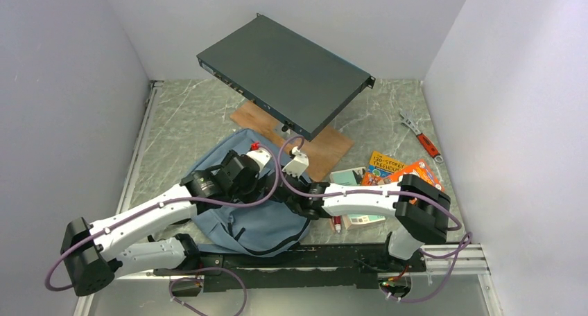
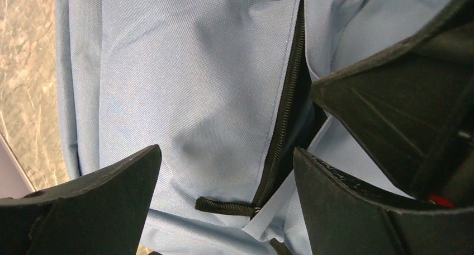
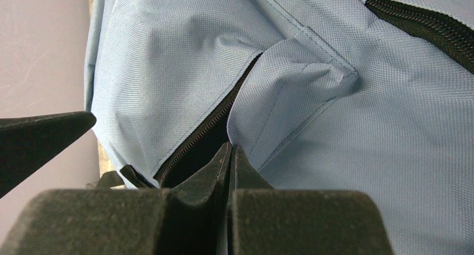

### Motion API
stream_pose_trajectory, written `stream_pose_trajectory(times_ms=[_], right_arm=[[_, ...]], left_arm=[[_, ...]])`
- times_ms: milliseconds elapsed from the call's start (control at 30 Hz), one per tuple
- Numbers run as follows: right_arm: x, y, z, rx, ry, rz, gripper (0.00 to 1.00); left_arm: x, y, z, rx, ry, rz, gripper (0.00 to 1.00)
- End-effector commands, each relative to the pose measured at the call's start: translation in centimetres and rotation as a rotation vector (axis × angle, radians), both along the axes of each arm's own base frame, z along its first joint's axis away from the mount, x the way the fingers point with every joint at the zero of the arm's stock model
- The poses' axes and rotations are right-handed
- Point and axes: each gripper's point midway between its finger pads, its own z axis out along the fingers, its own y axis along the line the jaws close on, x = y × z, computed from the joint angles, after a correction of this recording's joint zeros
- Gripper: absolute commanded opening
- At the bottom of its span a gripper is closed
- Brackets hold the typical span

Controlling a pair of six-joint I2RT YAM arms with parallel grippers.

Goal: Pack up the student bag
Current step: Pick up the stationery from the center of the board.

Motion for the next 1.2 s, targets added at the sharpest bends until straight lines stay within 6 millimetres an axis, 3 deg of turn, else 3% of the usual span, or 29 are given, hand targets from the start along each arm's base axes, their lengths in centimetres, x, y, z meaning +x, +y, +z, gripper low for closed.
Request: stream_pose_trajectory(times_ms=[0,133,200,233,333,533,667,700,867,1000,1167], right_arm=[[-0.3,1.1,3.4,0.13,-0.026,0.017,0.0],[-0.3,1.1,3.6,0.138,-0.027,0.015,0.0],[-0.3,1.2,3.8,0.14,-0.029,0.019,0.0],[-0.3,1.2,3.8,0.14,-0.031,0.023,0.0],[-0.4,0.9,3.2,0.123,-0.036,0.031,0.0],[-0.4,-0.2,2.9,0.051,-0.082,0.056,0.0],[-0.1,-1.3,2.3,-0.013,-0.111,0.053,0.0],[-0.1,-1.3,2.1,-0.035,-0.12,0.067,0.0],[-0.8,0.1,3.4,-0.116,-0.224,0.261,0.02],[-1.7,1.4,4.8,-0.114,-0.29,0.391,0.25],[-3.1,0.9,8.1,-0.104,-0.387,0.485,0.38]], left_arm=[[1.0,0.1,0.8,0.049,-0.024,0.029,0.94],[1.2,0.2,0.4,0.072,-0.018,0.041,0.92],[1.4,0.6,0.6,0.092,-0.03,0.06,0.86],[1.6,0.9,0.8,0.103,-0.04,0.08,0.79],[2.1,2.1,1.9,0.124,-0.086,0.152,0.48],[2.1,2.5,3.6,0.042,-0.146,0.155,0.15],[2.4,2.7,3.9,-0.043,-0.136,0.146,0.09],[2.5,2.9,3.8,-0.059,-0.129,0.153,0.0],[2.9,2.6,3.5,-0.112,-0.093,0.125,0.0],[2.8,2.3,3.4,-0.13,-0.086,0.108,0.0],[2.9,2.0,3.4,-0.137,-0.069,0.101,0.0]])
